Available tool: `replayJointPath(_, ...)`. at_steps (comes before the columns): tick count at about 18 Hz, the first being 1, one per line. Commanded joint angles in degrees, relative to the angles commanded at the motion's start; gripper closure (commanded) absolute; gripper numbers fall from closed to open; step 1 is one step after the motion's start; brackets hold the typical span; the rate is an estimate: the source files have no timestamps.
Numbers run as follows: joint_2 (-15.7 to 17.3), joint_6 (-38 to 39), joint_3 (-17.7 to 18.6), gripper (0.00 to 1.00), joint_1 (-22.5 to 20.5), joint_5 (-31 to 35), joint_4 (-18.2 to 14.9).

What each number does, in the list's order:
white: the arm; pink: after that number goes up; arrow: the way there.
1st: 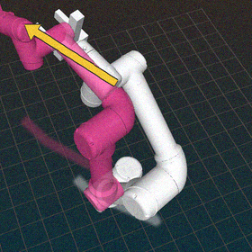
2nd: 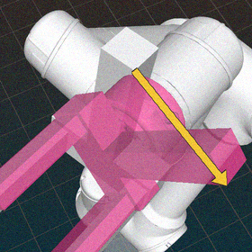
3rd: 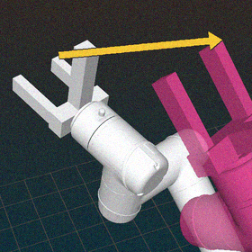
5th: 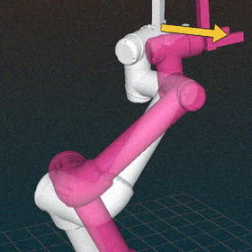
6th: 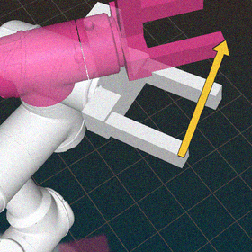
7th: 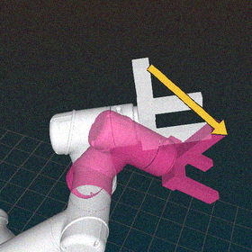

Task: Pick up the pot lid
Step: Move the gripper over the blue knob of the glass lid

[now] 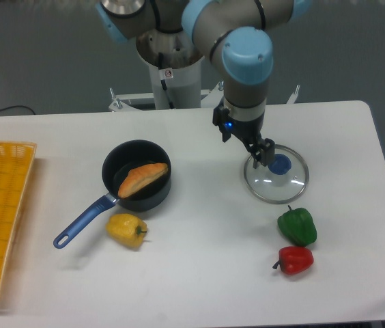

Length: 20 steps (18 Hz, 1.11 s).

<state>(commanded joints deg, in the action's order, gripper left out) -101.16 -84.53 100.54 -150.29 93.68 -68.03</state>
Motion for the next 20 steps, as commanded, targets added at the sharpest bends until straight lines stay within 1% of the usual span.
replayJointPath(2,-0.1,-4.6,0.6,0.0,-1.0,2.3,-0.1)
replayJointPath(5,-0.4,-10.3,2.5,0.0,-3.6,2.5,0.6)
replayJointPath(7,-1.3,-14.0,2.9,0.0,-5.4,2.4,0.8)
replayJointPath(8,-1.5,-14.4,3.0,0.0,-6.1,2.4,1.0)
replayJointPath(9,-2.4,-14.6,2.9,0.0,-6.4,2.4,1.7)
replayJointPath(10,-3.3,-15.4,2.9,0.0,-6.4,2.5,3.5)
replayJointPath(11,-4.1,-17.7,2.9,0.0,-6.4,2.6,5.1)
replayJointPath(12,-5.2,-20.0,2.8,0.0,-6.6,2.6,5.7)
replayJointPath(13,-6.6,-20.2,2.7,0.0,-6.8,2.5,6.1)
replayJointPath(14,-7.7,-20.1,2.6,0.0,-6.7,2.6,7.5)
replayJointPath(15,-8.0,-20.5,2.5,0.0,-6.8,2.6,8.3)
replayJointPath(17,-8.5,-22.9,1.8,0.0,-7.6,2.6,8.7)
replayJointPath(19,-10.5,-26.8,0.7,0.0,-7.5,2.7,8.7)
replayJointPath(20,-10.7,-27.6,0.6,0.0,-7.5,2.7,8.9)
